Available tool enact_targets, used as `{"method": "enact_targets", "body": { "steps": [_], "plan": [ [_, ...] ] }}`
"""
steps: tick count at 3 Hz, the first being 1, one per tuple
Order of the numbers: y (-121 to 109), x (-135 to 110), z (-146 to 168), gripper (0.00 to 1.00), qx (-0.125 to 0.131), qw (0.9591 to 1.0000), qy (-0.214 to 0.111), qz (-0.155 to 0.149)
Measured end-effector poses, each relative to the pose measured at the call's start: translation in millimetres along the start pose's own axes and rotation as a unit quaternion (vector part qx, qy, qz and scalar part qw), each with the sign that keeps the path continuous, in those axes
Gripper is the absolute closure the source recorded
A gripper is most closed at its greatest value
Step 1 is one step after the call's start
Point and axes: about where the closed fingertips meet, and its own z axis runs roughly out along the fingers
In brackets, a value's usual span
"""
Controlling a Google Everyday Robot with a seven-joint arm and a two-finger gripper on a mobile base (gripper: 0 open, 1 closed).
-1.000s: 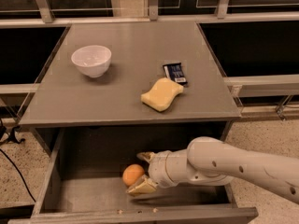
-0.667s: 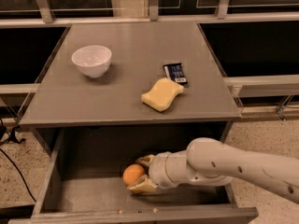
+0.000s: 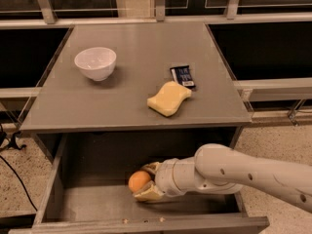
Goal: Pick orange from top drawer and place on counter
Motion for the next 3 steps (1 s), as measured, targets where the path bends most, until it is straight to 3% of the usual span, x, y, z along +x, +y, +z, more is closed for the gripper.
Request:
{"method": "enact_targets", "body": {
  "steps": [1,3],
  "plan": [
    [0,-2,-2,1.0,0.0,1.0,0.0,-0.002],
    [0,-25,-26,1.0,-0.002,0.9999,-0.004,-0.016]
  ]
}}
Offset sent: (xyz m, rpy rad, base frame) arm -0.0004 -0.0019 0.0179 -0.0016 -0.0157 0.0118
